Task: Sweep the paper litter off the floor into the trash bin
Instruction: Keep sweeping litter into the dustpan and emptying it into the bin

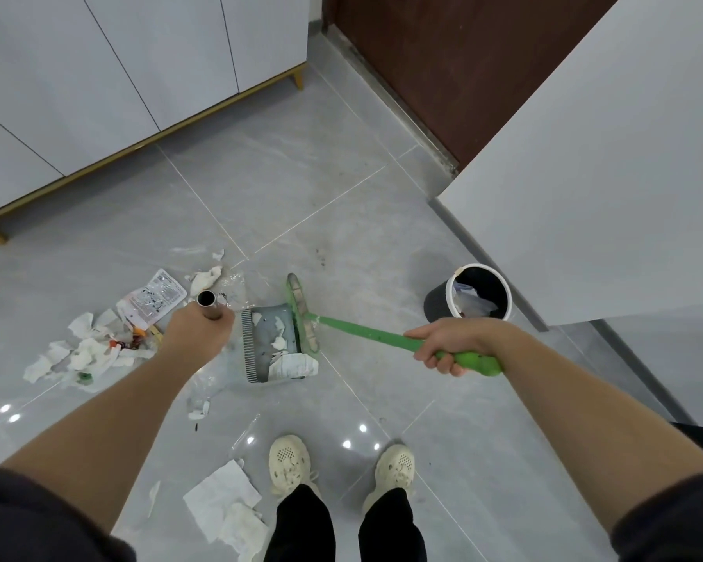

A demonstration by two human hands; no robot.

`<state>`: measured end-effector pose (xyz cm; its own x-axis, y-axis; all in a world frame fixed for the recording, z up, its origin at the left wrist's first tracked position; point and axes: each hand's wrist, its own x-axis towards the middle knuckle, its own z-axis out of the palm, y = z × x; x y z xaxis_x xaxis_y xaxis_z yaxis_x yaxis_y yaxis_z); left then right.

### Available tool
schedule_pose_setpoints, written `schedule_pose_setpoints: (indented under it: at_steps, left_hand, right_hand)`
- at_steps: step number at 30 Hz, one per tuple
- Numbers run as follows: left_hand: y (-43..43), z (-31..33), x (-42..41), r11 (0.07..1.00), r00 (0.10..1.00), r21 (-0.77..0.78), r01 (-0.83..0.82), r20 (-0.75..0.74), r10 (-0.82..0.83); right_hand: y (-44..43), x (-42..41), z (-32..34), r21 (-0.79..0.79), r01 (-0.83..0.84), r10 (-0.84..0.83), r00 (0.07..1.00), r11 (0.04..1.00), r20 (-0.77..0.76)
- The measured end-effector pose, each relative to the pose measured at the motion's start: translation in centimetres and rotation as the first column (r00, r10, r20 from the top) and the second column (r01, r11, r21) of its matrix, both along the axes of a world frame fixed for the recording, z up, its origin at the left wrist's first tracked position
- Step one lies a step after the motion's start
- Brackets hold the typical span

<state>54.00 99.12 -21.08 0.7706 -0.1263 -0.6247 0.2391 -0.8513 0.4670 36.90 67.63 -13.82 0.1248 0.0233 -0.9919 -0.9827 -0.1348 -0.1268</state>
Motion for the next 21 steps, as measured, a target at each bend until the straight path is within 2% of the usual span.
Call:
schedule_pose_setpoints:
  at_steps: [4, 7, 11, 13, 15, 17, 21]
  left_hand:
    - [0.4, 0.8, 0.2, 0.999, 1.0, 0.03, -0.016, 0.021, 0.015]
    - [0.5, 1.0, 0.1, 0.997, 0.999, 0.061, -0.04, 0.019, 0.039]
    - [0.0, 0.7, -0.4, 0.997, 0.999, 0.059, -0.05, -0.015, 0.051]
    - [-0.2, 0.6, -0.6, 0.998, 0.999, 0.035, -0.042, -0.017, 0.043]
    - [-0.3, 0.5, -0.5, 0.999, 0.999, 0.032, -0.041, -0.012, 0.041]
    - [-0.2, 0.5, -0.2, 0.998, 0.998, 0.032, -0.059, -0.017, 0.06]
    - [0.4, 0.5, 0.2, 0.996, 0.997, 0.044, -0.079, -0.023, 0.08]
  right_hand:
    - [0.3, 1.3, -0.9, -0.125, -0.178, 0.184, 0.982, 0.976, 0.036]
    - [1.4, 1.7, -2.7, -0.192, -0.385, 0.395, 0.919, 0.903, 0.015]
    - [4.8, 2.1, -4.7, -0.204, -0.502, 0.508, 0.861, 0.841, -0.024]
    - [6.3, 2.6, -5.3, -0.138, -0.445, 0.451, 0.892, 0.885, 0.016]
    - [6.4, 2.9, -5.2, -0.056, -0.281, 0.284, 0.958, 0.958, 0.048]
    - [5.7, 3.2, -4.2, 0.013, -0.125, 0.124, 0.991, 0.992, 0.052]
    - [4.3, 3.8, -1.7, 0.034, -0.116, 0.112, 0.99, 0.993, 0.082]
